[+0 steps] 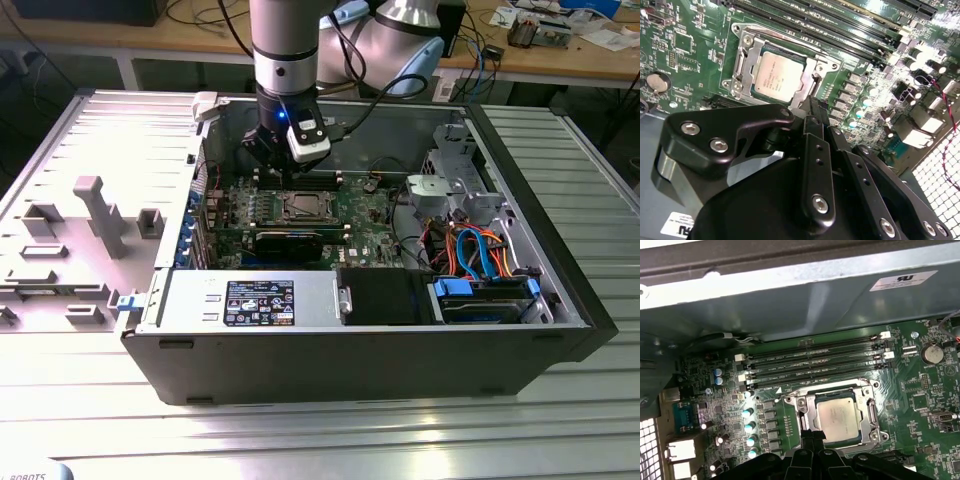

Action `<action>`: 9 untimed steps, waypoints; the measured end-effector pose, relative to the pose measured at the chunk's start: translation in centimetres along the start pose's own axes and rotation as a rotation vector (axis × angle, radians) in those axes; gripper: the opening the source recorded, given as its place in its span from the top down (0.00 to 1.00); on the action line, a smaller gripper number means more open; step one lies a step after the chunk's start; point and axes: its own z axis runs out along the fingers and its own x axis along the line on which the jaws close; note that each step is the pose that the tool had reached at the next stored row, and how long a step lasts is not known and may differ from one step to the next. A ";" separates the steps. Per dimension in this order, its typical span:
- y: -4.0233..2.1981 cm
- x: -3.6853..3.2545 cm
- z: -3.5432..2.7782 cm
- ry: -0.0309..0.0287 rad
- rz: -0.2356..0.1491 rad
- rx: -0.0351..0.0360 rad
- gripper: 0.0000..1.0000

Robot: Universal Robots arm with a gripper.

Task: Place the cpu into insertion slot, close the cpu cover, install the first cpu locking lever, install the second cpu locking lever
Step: 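Install the first cpu locking lever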

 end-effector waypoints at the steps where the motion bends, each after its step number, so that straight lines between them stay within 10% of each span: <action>1: -0.01 0.04 0.00 0.0003 -0.008 -0.0002 0.89; 9: -0.03 0.14 -0.01 0.0022 -0.045 -0.0008 0.89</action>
